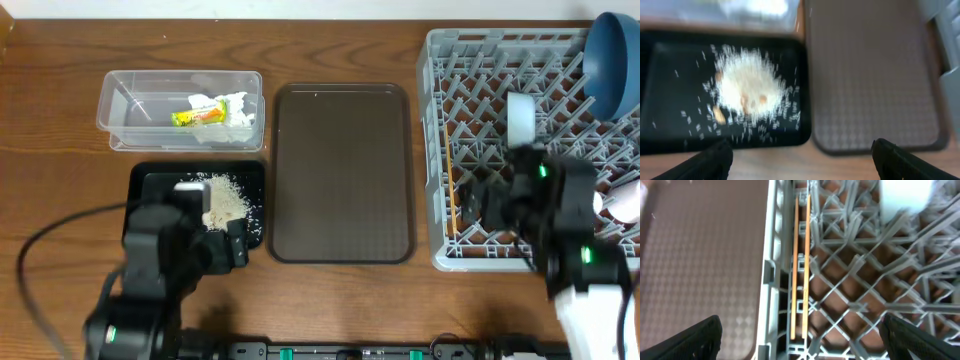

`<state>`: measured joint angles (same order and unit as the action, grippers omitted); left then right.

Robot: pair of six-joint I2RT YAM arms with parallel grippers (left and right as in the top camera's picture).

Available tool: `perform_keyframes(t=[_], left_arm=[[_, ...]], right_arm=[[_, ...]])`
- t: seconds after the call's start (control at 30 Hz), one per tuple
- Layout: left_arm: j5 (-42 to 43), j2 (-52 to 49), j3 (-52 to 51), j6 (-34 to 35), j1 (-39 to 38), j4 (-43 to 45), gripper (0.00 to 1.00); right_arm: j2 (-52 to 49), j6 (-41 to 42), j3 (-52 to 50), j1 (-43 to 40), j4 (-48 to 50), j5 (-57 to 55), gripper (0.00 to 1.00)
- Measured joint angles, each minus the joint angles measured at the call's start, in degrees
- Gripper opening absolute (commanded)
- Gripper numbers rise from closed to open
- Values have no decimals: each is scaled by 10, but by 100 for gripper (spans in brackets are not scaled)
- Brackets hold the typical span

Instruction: Sort waste into correct bins and load items into the dishwasher rack

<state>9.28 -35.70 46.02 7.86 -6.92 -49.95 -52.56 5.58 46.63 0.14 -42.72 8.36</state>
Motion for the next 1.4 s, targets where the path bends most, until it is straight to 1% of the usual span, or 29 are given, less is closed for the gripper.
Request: perform_keyframes(t=[0.13,0.3,0.53,0.93,1.1,1.23,1.4], left_arm=[[0,56,-1,0,0,7,92],[0,76,-1,-1,0,5,93],[0,76,-4,-2,0,5,93],[0,76,-4,-2,0,5,93],[0,76,-4,-2,0,5,93],[0,76,-4,-2,0,5,93],[0,76,-5,-2,0,5,93]], right_arm=[[80,0,-48,0,14,-9,99],[117,0,-60,0,-21,-14,99],[118,0,-60,0,-52,-17,99],[120,0,-60,0,-53,-17,99],[140,-2,-61,0,-56,-29,99],[185,-3,-83,0,-29,-39,99],[276,-5,-154,0,48,-43,99]])
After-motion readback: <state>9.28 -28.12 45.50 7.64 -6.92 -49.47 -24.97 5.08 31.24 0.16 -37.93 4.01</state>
